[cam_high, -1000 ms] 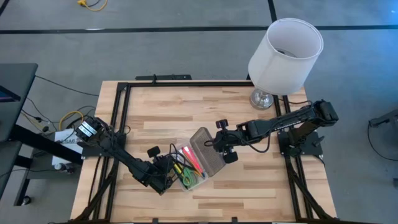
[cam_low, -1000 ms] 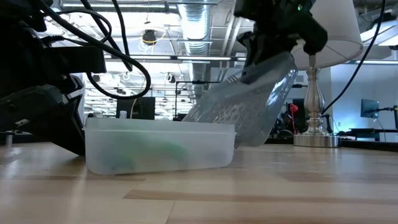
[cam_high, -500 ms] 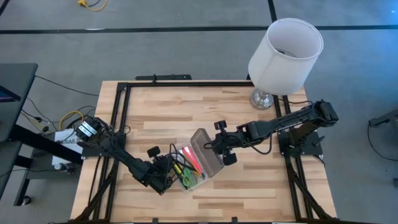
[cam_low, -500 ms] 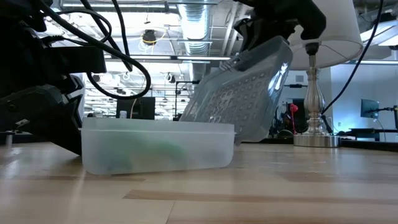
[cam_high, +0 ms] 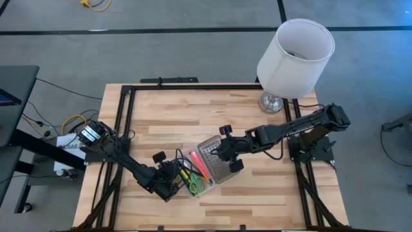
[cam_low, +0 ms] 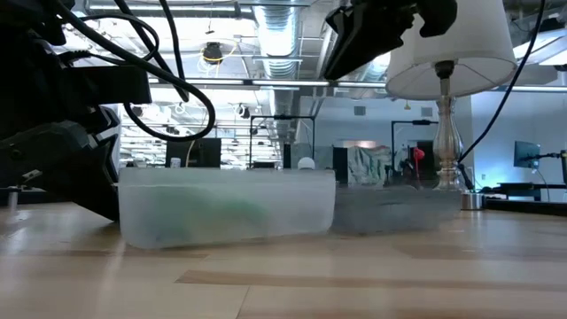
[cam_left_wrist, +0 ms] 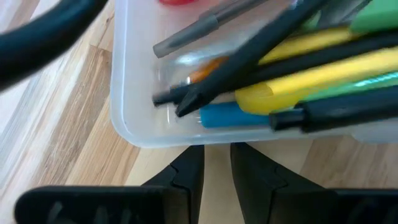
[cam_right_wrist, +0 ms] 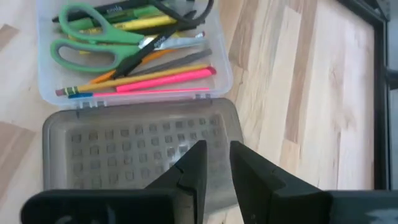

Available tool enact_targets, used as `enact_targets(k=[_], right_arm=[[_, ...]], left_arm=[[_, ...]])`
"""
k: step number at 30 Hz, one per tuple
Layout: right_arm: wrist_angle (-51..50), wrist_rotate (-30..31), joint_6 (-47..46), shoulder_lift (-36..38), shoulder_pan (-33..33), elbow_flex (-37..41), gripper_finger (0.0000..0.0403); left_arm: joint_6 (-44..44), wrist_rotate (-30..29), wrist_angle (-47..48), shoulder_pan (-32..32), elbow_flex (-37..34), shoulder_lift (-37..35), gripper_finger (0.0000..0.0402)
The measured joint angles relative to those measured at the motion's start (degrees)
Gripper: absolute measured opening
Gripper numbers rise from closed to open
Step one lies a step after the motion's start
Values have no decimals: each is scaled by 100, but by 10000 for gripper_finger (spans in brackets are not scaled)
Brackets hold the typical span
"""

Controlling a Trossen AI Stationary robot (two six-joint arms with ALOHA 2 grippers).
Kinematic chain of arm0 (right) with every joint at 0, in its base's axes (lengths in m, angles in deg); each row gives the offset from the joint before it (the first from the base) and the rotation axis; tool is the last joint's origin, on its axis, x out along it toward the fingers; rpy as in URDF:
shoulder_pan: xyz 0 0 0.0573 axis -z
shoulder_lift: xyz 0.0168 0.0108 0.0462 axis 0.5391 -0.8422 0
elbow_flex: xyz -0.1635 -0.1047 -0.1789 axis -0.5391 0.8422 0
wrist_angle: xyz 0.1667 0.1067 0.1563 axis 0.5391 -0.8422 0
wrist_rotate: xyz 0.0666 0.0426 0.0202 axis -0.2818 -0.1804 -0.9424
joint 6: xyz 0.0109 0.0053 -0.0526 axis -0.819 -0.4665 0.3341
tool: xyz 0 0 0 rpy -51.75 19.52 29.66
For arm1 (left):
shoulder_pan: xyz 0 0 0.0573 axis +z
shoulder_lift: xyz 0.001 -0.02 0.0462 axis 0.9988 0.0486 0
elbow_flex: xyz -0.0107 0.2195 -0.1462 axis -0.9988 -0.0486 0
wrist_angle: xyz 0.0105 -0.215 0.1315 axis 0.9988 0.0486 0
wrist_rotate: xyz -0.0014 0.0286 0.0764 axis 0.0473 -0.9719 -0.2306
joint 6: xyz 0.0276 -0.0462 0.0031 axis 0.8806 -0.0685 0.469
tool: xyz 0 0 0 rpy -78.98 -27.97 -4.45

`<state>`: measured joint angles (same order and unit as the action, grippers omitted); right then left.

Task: Pick & place school supplies into a supply box
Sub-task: Close the black supply box

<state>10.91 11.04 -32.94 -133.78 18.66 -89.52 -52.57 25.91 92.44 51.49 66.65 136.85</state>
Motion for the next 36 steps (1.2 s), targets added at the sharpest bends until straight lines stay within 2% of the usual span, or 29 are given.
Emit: enact_targets(k=[4, 8, 12, 19, 25, 36], right_arm=[[-41, 9, -32, -11, -32, -2, 65], [-734, 48, -549, -11, 72, 0, 65], [-962, -46, -887, -14, 279, 416, 65], [-672, -157, -989, -15, 613, 1257, 65], [25, -535, -1036, -13, 1015, 2024, 65], [1422, -951, -743, -5, 1219, 3021, 65]], left_arm=[[1, -17, 0, 0, 0, 0, 77], [1, -23, 0, 0, 0, 0, 77], [8, -42, 0, 0, 0, 0, 77], [11, -82, -16, 0, 0, 0, 77], [16, -102, -56, -13, -1, 1, 77], [154, -28, -266, -40, -9, 2, 77]])
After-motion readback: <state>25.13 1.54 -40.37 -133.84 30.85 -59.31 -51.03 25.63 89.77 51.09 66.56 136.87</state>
